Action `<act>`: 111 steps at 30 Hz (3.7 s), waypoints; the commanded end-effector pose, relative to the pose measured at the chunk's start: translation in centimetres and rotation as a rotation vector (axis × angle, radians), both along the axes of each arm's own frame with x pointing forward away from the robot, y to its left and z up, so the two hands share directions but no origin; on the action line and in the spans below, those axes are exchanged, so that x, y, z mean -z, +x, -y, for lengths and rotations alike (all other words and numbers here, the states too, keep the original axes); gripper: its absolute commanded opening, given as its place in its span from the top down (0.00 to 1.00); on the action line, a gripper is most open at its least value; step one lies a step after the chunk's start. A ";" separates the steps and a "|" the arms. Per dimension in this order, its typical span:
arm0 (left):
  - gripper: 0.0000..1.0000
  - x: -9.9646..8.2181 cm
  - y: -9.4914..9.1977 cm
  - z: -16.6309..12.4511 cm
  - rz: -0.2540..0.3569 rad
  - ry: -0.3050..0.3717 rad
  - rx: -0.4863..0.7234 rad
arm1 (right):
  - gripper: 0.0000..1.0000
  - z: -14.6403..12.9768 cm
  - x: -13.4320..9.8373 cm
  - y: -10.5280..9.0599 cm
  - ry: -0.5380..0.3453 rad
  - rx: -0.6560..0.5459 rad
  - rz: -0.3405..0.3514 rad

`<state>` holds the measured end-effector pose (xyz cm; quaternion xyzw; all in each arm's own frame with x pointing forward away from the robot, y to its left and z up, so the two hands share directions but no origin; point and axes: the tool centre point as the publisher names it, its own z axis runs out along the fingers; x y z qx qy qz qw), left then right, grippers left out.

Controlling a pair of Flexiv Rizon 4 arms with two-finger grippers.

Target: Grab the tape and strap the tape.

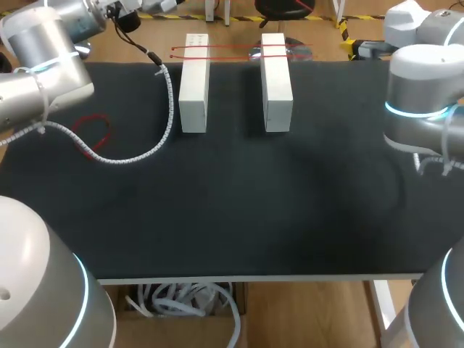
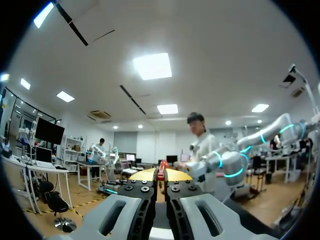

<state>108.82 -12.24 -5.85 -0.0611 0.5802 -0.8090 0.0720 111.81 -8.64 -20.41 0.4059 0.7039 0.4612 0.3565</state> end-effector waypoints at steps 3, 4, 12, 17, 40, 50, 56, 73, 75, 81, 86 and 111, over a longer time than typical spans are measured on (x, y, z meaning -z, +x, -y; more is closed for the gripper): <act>1.00 0.0 0.0 0.0 0.000 0.000 -0.003 | 0.00 -1.6 0.1 -1.4 0.298 0.110 0.177; 1.00 0.0 0.0 0.0 0.000 0.000 -0.003 | 0.00 -1.7 0.0 -1.5 0.328 0.113 0.177; 1.00 0.0 0.0 0.0 0.000 0.000 -0.003 | 0.00 -1.8 -1.7 -2.2 0.840 0.263 0.078; 1.00 0.0 0.0 0.0 0.000 0.000 -0.003 | 0.00 -1.6 -3.6 -2.6 1.065 0.304 -0.010; 1.00 0.0 0.0 0.0 0.000 0.000 -0.003 | 0.00 -2.8 -6.6 -3.1 0.997 0.225 -0.036; 1.00 0.0 0.0 0.0 0.000 0.000 -0.003 | 0.00 -9.1 -8.3 -3.9 1.603 0.307 -0.124; 1.00 0.0 0.0 0.0 0.000 0.000 -0.003 | 0.00 -9.5 -7.4 -4.3 1.731 0.389 -0.121; 1.00 0.0 0.0 0.0 0.000 0.000 -0.003 | 0.00 -9.0 -6.4 -1.8 1.873 0.426 -0.069; 1.00 0.0 0.0 0.0 0.000 0.000 -0.003 | 0.00 -8.8 -6.5 -1.5 1.874 0.426 -0.053; 1.00 0.0 0.0 0.0 0.000 0.000 -0.003 | 0.00 -8.2 -7.0 -0.9 1.887 0.430 -0.027; 1.00 0.0 0.0 0.0 0.000 0.000 -0.003 | 0.00 -7.8 -7.8 -0.4 1.899 0.417 0.003; 1.00 0.0 0.0 0.0 0.000 0.000 -0.003 | 0.47 -6.5 -8.6 0.2 1.881 0.410 0.057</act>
